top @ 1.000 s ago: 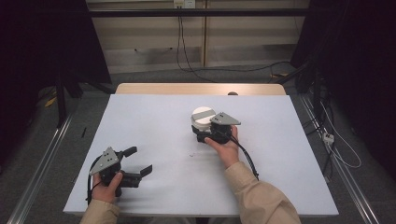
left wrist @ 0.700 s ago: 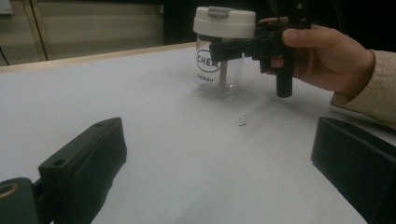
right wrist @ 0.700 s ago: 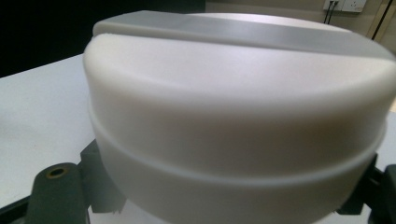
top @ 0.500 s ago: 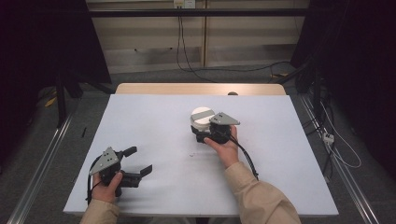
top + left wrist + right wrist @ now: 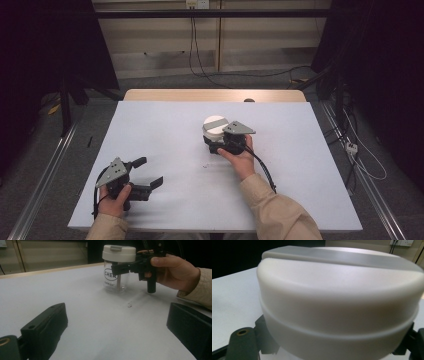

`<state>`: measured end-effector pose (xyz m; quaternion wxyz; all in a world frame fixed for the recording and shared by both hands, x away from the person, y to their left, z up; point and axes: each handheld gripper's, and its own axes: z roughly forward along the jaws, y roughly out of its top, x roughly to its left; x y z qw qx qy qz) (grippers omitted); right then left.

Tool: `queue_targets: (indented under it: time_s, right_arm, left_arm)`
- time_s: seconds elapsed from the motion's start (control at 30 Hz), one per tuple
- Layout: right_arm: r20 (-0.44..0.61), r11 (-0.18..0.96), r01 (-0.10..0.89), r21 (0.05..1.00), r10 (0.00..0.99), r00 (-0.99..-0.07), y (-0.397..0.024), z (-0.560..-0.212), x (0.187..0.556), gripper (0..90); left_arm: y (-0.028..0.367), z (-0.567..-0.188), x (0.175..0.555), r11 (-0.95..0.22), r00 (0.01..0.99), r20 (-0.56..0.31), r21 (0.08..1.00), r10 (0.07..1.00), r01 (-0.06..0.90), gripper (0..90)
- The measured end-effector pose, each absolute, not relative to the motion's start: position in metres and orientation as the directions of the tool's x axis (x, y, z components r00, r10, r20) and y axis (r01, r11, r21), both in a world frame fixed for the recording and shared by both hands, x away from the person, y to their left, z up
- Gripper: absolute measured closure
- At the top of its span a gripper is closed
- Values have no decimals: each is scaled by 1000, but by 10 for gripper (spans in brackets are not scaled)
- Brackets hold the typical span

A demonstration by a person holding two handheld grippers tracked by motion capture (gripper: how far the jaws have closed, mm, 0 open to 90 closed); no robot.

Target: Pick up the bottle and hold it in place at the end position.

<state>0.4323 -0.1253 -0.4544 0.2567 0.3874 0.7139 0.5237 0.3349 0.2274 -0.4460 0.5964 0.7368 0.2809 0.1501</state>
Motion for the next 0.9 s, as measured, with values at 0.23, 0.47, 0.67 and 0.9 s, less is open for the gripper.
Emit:
queue_targets:
  time_s: [0.23,0.47,0.67,0.9]
  right_arm:
    - [40,156,289,945,818,-573,-126,-456,433,183]
    - [25,173,281,944,813,-582,-126,-456,432,183]
    - [10,187,273,944,809,-587,-126,-457,430,183]
    - [12,183,273,944,810,-586,-126,-458,429,184]
  left_arm:
    - [228,-446,335,-135,799,-111,963,591,233,30]
    - [227,-446,335,-131,798,-118,962,591,239,30]
    - [222,-447,337,-133,797,-127,959,591,251,30]
    - [212,-443,342,-140,781,-126,954,612,264,30]
